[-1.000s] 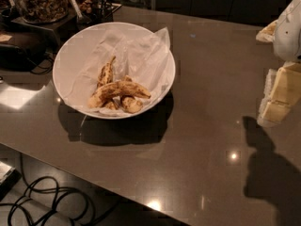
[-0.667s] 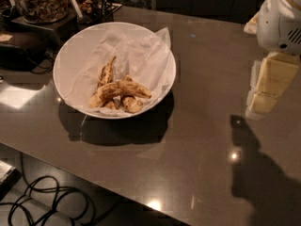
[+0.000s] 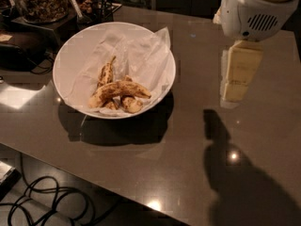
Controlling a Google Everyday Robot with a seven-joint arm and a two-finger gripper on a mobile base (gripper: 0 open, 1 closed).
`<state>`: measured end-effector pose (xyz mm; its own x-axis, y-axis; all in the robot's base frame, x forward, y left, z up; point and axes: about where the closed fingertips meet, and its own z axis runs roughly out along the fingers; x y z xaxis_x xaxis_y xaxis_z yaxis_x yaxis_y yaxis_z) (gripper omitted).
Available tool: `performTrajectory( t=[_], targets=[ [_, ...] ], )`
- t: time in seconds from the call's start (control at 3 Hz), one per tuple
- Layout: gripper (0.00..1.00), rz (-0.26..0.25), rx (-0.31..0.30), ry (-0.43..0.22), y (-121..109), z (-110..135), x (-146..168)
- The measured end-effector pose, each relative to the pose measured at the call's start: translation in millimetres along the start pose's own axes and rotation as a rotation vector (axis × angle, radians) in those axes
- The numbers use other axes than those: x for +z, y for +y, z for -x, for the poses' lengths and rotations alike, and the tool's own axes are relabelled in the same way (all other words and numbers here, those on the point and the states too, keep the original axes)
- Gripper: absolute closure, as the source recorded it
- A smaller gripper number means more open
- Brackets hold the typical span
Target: Pick banana from white bowl
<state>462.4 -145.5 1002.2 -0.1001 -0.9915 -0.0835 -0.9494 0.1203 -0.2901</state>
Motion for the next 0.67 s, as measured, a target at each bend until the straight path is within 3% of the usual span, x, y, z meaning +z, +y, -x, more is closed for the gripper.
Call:
performTrajectory(
  t=[0.33, 0.67],
  targets=[
    [0.00, 0.000, 0.000, 0.000, 0, 0, 0],
    [0.00, 0.039, -0.064, -0.010, -10, 48, 16]
  ],
)
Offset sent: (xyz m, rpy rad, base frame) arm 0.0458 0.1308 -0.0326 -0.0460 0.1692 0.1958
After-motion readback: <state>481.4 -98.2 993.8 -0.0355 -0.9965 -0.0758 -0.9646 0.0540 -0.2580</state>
